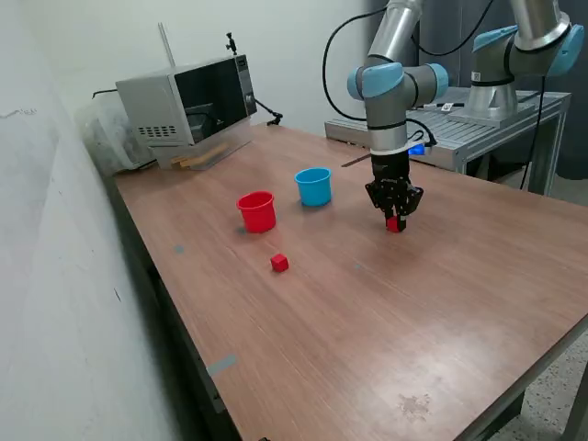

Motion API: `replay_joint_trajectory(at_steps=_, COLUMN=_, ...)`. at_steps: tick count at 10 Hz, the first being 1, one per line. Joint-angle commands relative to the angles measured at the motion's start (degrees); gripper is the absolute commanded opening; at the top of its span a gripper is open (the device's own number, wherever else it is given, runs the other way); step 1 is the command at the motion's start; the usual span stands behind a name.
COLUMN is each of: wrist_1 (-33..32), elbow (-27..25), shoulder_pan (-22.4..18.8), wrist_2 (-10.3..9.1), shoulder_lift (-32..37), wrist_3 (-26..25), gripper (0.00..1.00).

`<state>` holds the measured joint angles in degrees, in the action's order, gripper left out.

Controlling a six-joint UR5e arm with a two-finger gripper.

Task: Place red objects in the red bin, and blue objects in the blue bin.

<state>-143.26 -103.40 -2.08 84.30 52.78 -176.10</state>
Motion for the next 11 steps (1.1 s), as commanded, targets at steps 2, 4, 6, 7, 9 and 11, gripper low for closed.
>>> replay_joint_trajectory(at_steps=2, wrist_1=0.3, elbow=0.1, shoulder_pan=0.3, wrist_2=0.60, shoulder_lift=0.0, wrist_3=0.5, gripper=0.00)
replay_joint_trajectory(at_steps=4, wrist_1=0.9, elbow=0.2, shoulder_pan=0.4, wrist_2=2.36, shoulder_lift=2.7, wrist_3=0.6, gripper=0.00)
replay_joint_trajectory(at_steps=6, wrist_1=3.1, elbow=0.2, shoulder_pan=0.4, wrist_2=2.45, shoulder_lift=9.3, wrist_3=1.5, gripper=0.00)
replay_joint_trajectory(at_steps=7, wrist_1=5.5, elbow=0.6, shoulder_pan=0.4, wrist_2=2.71, shoulder_lift=11.9, wrist_3=1.8, gripper=0.00)
replay_joint_trajectory(at_steps=9, wrist_1=9.1, elbow=1.2, shoulder_pan=0.4, wrist_2=4.02, shoulder_lift=16.7, wrist_3=1.9, gripper=0.00)
replay_joint_trajectory(at_steps=11, wrist_1=11.7, elbow=4.2, shoulder_pan=0.8, wrist_2=4.03, shoulder_lift=18.1, wrist_3=2.7, gripper=0.00)
